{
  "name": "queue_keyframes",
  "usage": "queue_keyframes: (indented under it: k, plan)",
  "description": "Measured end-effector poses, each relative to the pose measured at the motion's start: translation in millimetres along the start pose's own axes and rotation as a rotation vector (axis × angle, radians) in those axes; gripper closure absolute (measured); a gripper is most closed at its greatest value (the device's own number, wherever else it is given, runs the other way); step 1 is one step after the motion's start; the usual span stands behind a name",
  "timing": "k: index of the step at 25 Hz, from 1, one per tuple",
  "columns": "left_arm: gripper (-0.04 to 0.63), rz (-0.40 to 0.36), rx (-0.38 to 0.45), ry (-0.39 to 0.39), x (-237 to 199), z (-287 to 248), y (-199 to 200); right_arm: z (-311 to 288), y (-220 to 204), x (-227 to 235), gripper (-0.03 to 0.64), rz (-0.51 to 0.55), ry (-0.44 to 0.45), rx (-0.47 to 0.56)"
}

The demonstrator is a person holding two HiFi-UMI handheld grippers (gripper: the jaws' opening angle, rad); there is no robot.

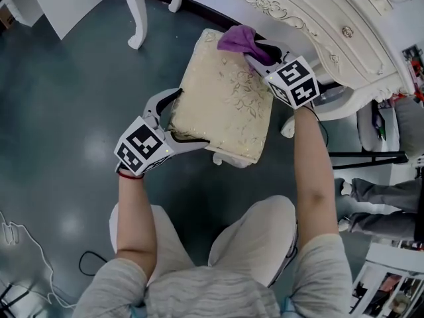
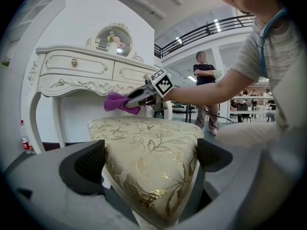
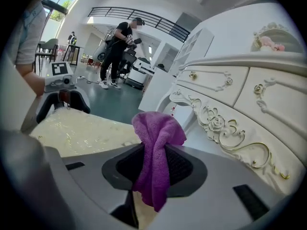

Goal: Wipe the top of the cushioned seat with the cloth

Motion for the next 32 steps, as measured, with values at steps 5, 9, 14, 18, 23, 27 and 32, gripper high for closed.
queue_keyframes:
  k: [5, 9, 14, 18, 23, 27, 32]
  plan:
    - [0.005, 0.0, 0.001, 0.001, 0.1, -0.2, -0.5, -23.5, -13.8, 20.7, 0.503, 0.037, -0.05, -0.066]
    - [0.005, 0.001, 0.001, 0.001, -0.1, 0.1, 0.0, -37.0, -22.3, 30.7, 0.503, 0.045, -0.071, -0.108]
    - [0.005, -0.005, 0.0, 0.004, -0.2, 0.3, -0.5, -46.4, -26.3, 33.1, 0.503, 0.042, -0.087, -0.132]
    - [0.005, -0.008, 0.001, 0.003, -0.6, 0.3, -0.3, -47.4, -27.6, 31.4, 0.503, 0.04, -0.082, -0.139]
    - [0.005, 0.002, 0.008, 0.001, -0.6, 0.8, 0.1, -49.1, -26.1, 27.0, 0.503, 0.073, -0.078, -0.169]
    - [0.005, 0.001, 0.008, -0.003, -0.9, 0.8, 0.4, -47.5, -23.5, 23.0, 0.503, 0.085, -0.079, -0.174]
    - [0.005, 0.002, 0.012, -0.004, -1.1, 1.2, 0.2, -45.6, -21.5, 16.3, 0.503, 0.12, -0.086, -0.179]
Point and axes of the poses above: the fingertips, and each gripper's own axes: z backward along the fingers, x to its right, y out of its top, the point moved 6 cm from there along z, backward along the fingers, and after that the axes turned 3 degrees about y, right-handed, at the moved point
